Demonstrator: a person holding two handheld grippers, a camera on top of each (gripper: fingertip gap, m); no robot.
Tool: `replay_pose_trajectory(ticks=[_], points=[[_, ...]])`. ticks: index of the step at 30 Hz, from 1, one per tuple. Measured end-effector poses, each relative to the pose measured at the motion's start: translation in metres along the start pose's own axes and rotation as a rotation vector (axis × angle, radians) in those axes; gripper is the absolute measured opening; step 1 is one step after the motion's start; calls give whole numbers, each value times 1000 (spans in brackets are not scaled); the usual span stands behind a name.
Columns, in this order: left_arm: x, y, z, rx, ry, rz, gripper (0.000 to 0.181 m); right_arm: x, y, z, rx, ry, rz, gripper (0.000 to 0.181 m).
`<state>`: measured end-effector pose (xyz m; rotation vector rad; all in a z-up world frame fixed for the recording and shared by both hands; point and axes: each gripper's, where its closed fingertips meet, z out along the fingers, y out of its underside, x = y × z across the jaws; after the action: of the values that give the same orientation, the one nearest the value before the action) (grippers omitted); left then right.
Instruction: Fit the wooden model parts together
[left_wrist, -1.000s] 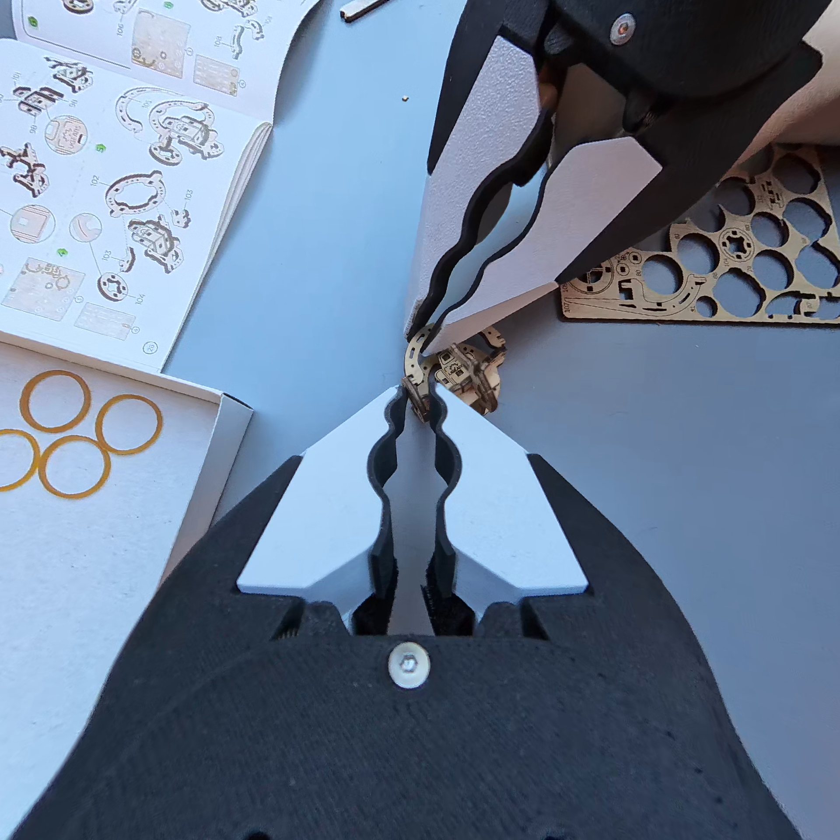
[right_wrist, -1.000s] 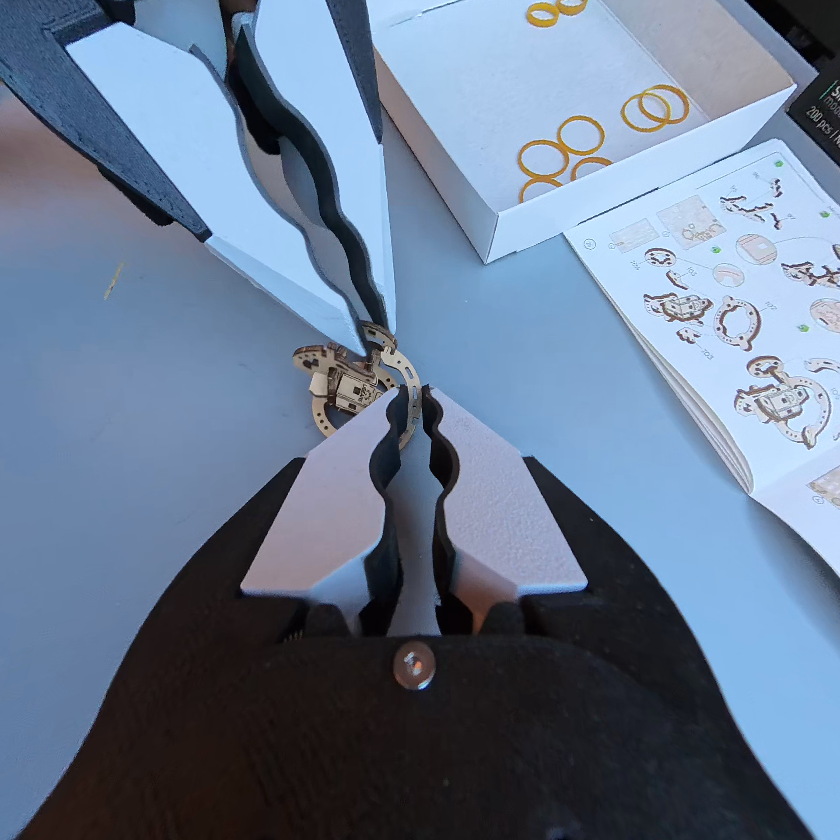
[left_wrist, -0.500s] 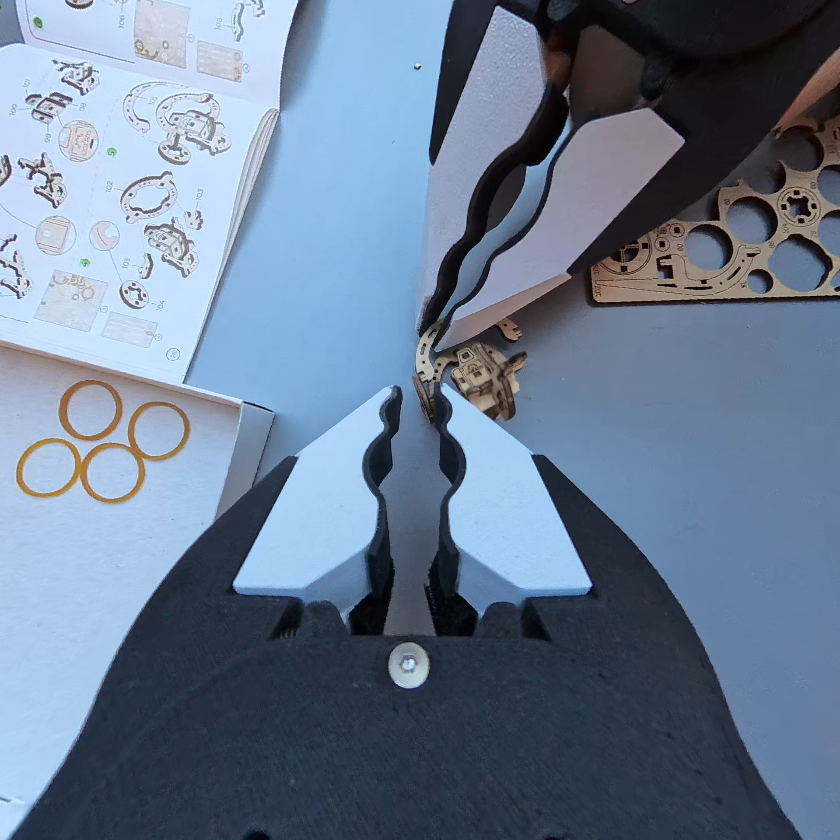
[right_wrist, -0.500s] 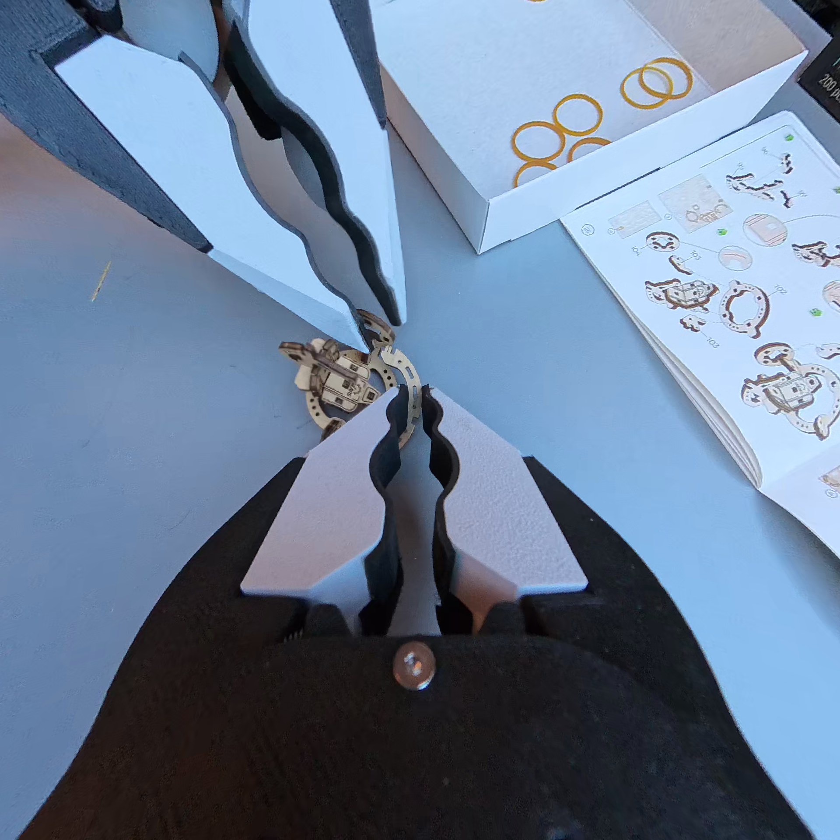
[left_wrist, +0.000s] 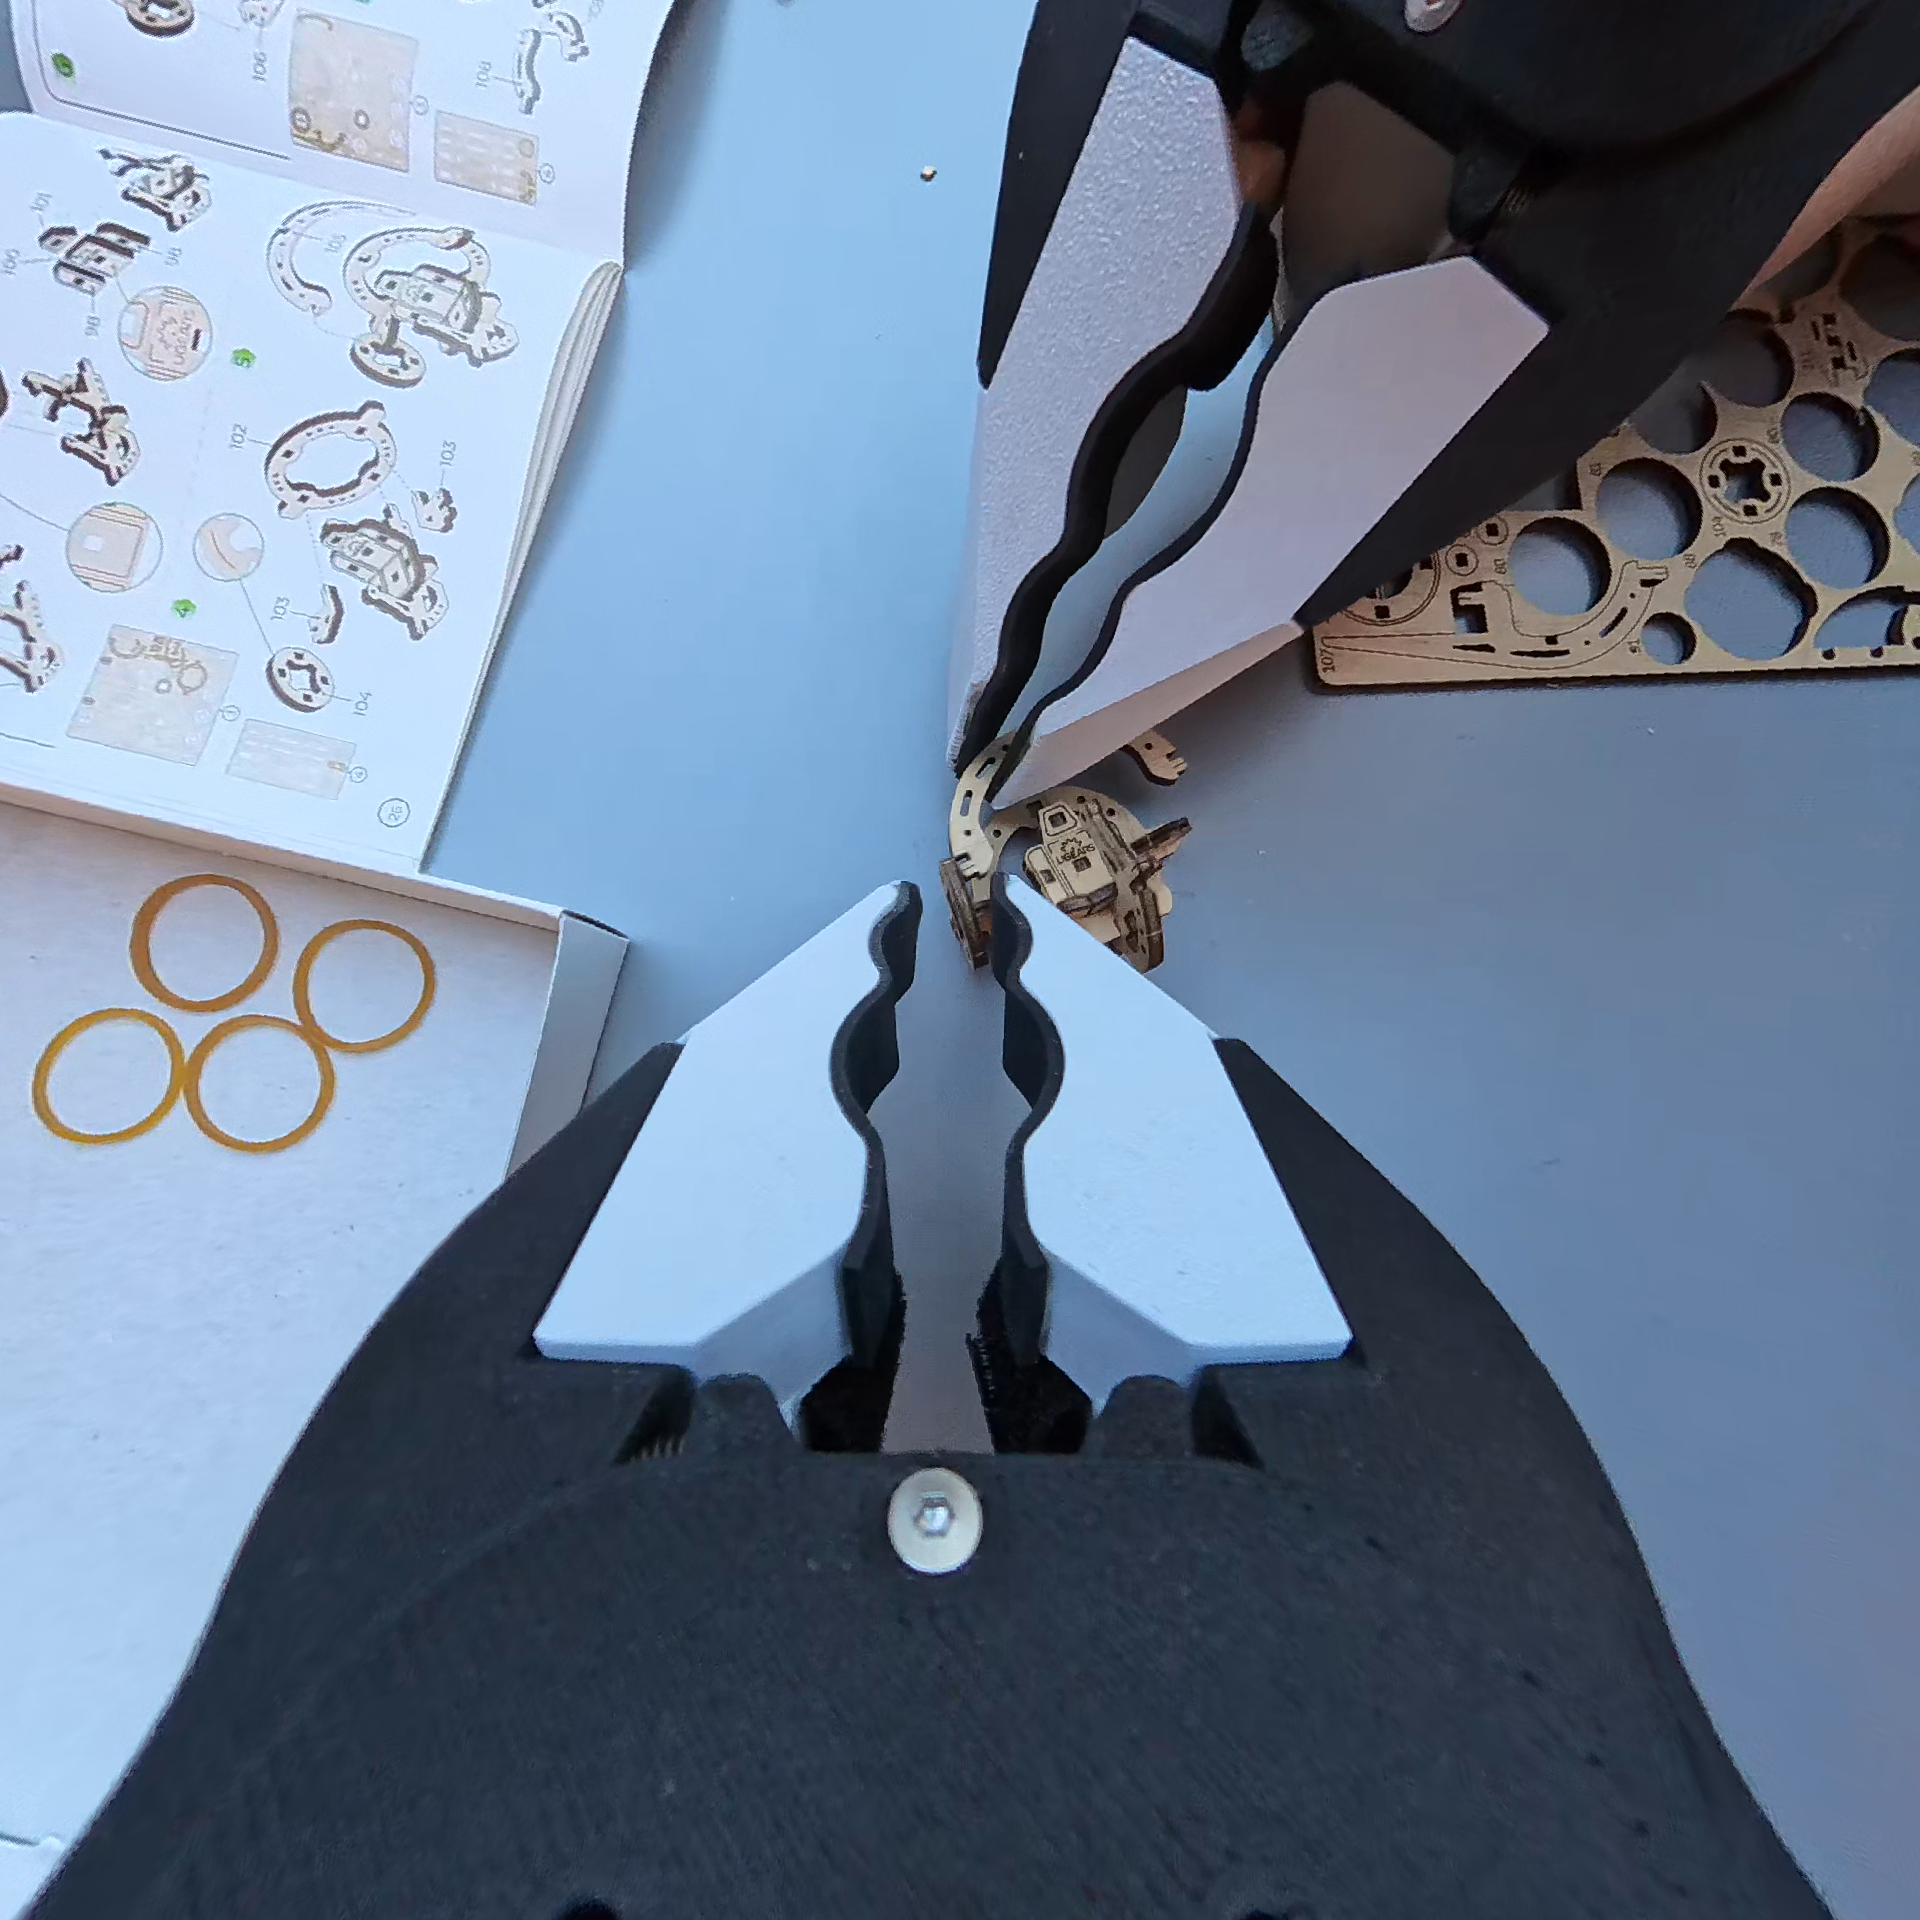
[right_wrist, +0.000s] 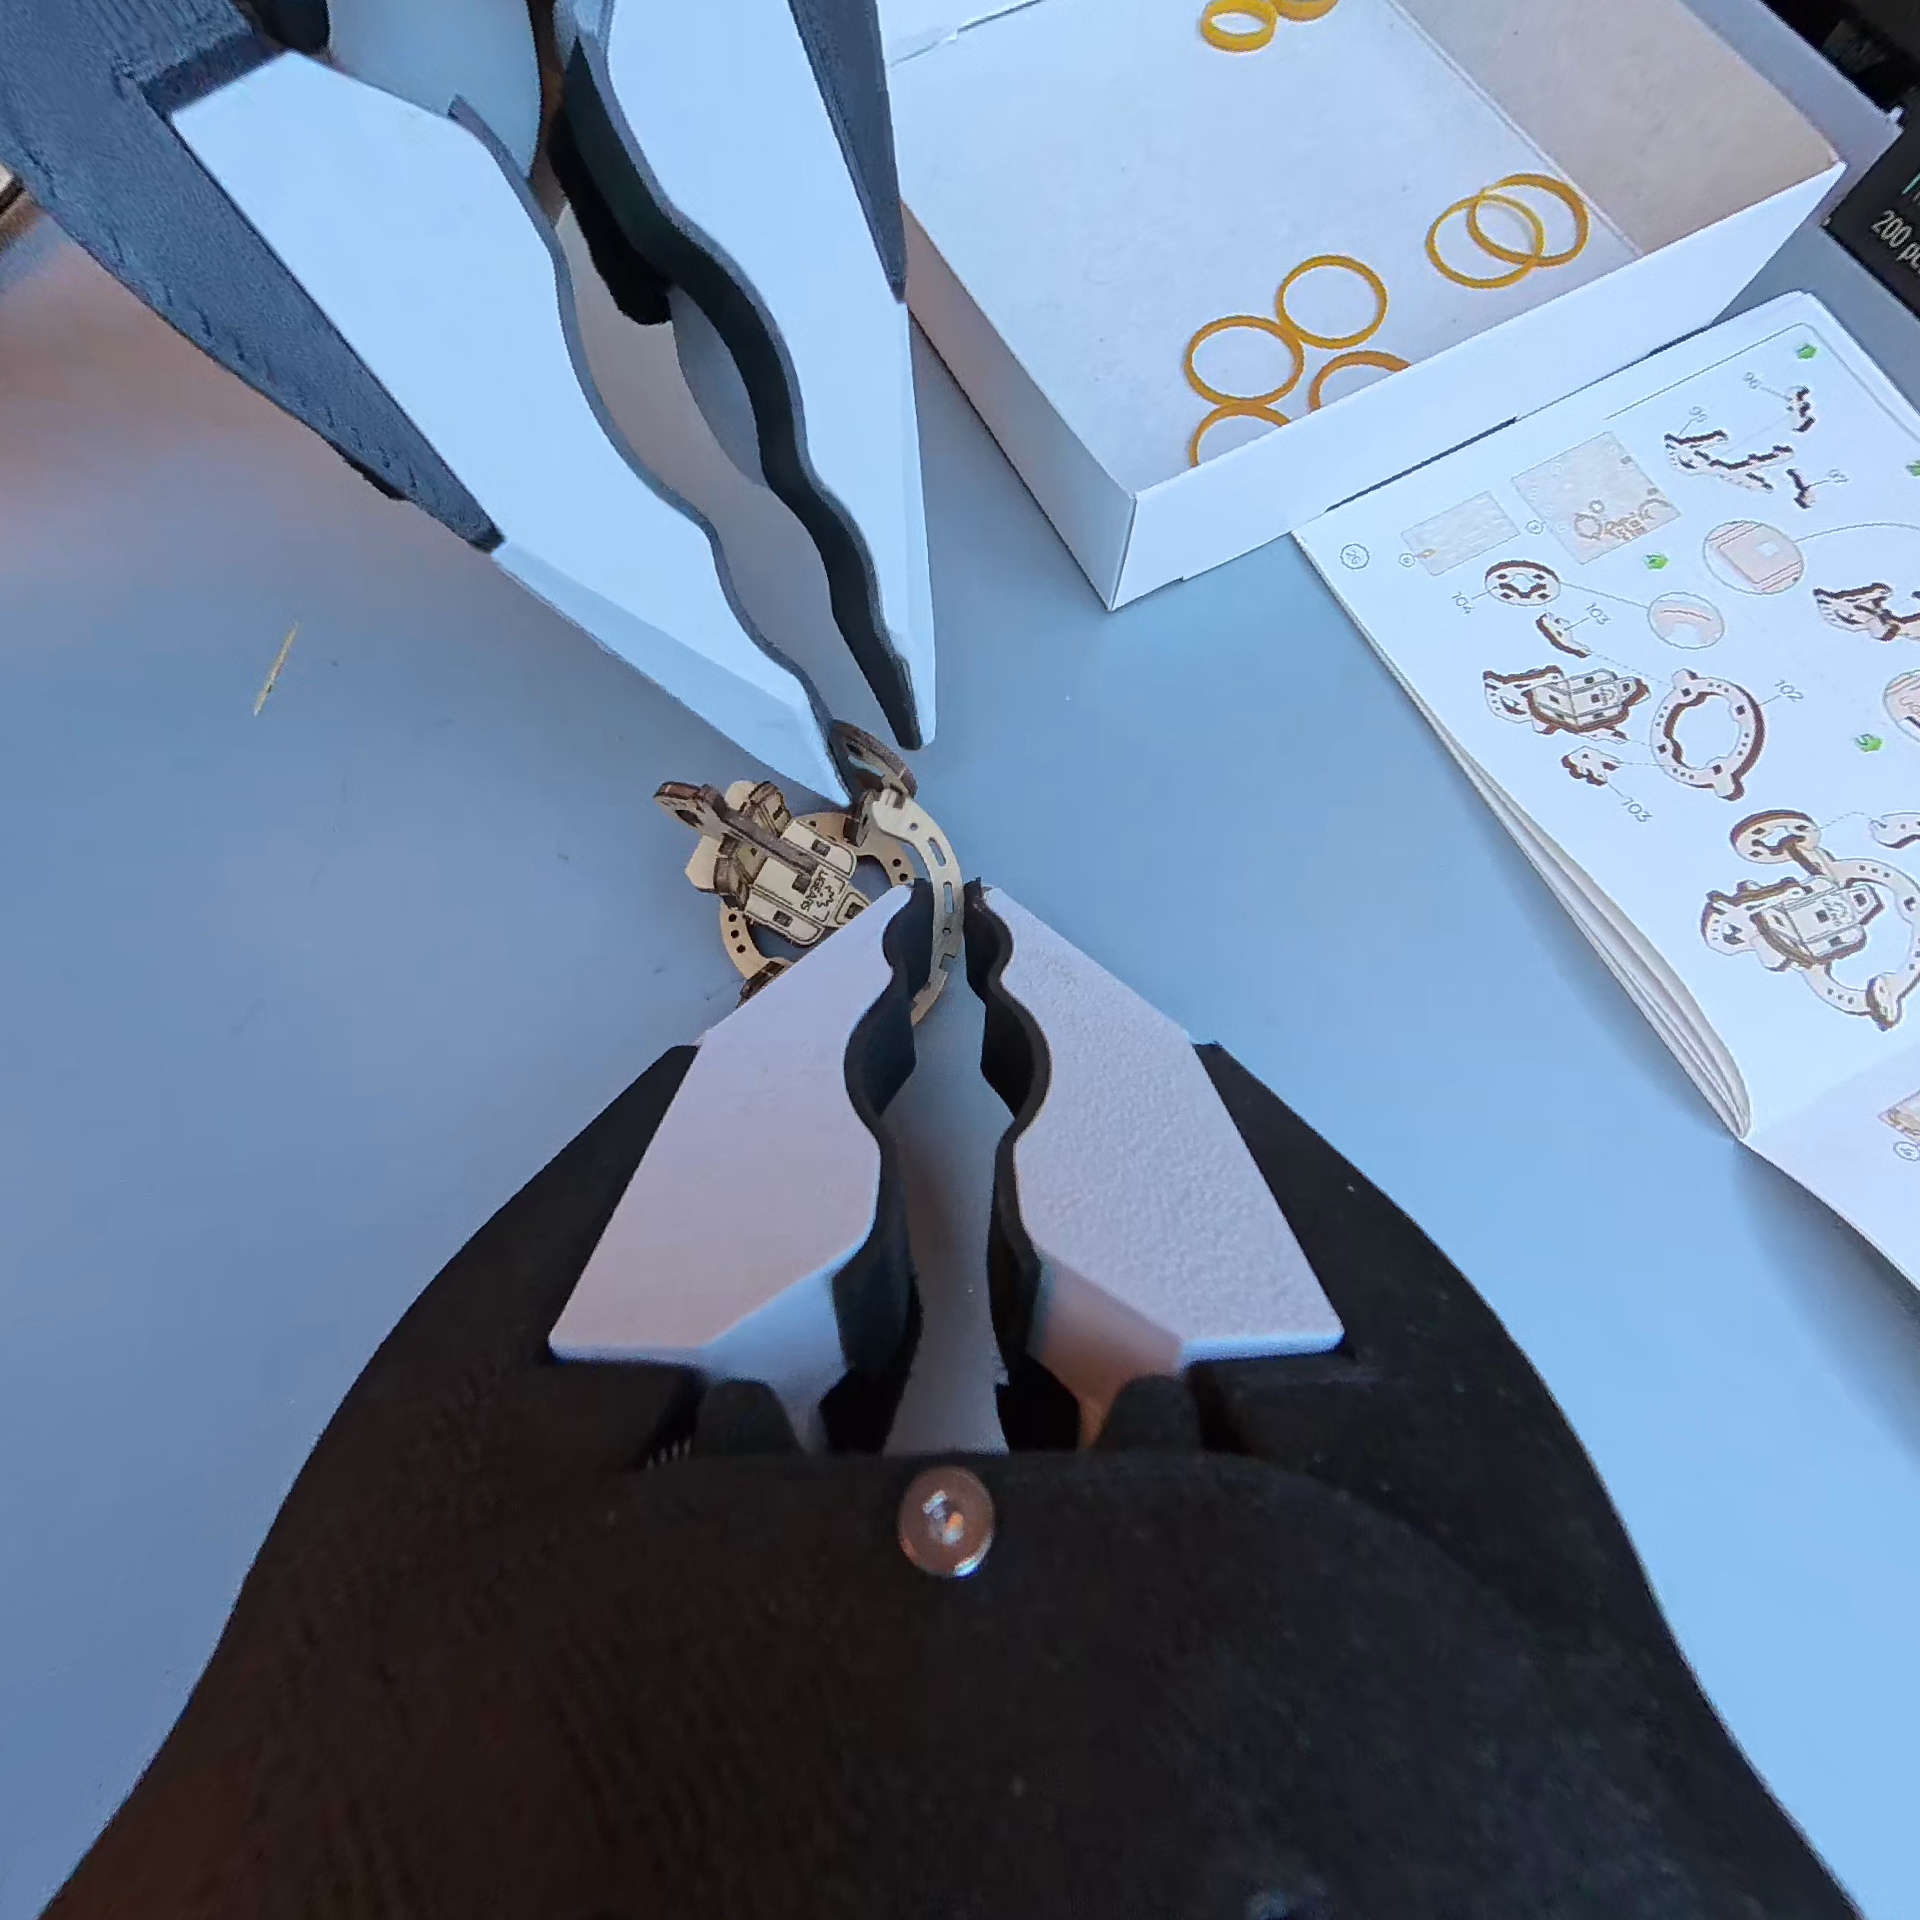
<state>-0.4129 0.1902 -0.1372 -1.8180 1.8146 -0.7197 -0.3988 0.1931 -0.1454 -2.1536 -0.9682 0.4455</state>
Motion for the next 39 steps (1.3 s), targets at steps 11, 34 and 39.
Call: replay_pose_trajectory(ticks=[11,34,39], points=[[2,1,7,-31,-5,41,11,0,-1,0,1,-3,-2,5],[3,4,6,-28,-17,17,12,-3,-2,2,-4,-9,-9,5],[3,4,6,-24,-19,4,14,-3,-2,3,-6,-4,-11,5]])
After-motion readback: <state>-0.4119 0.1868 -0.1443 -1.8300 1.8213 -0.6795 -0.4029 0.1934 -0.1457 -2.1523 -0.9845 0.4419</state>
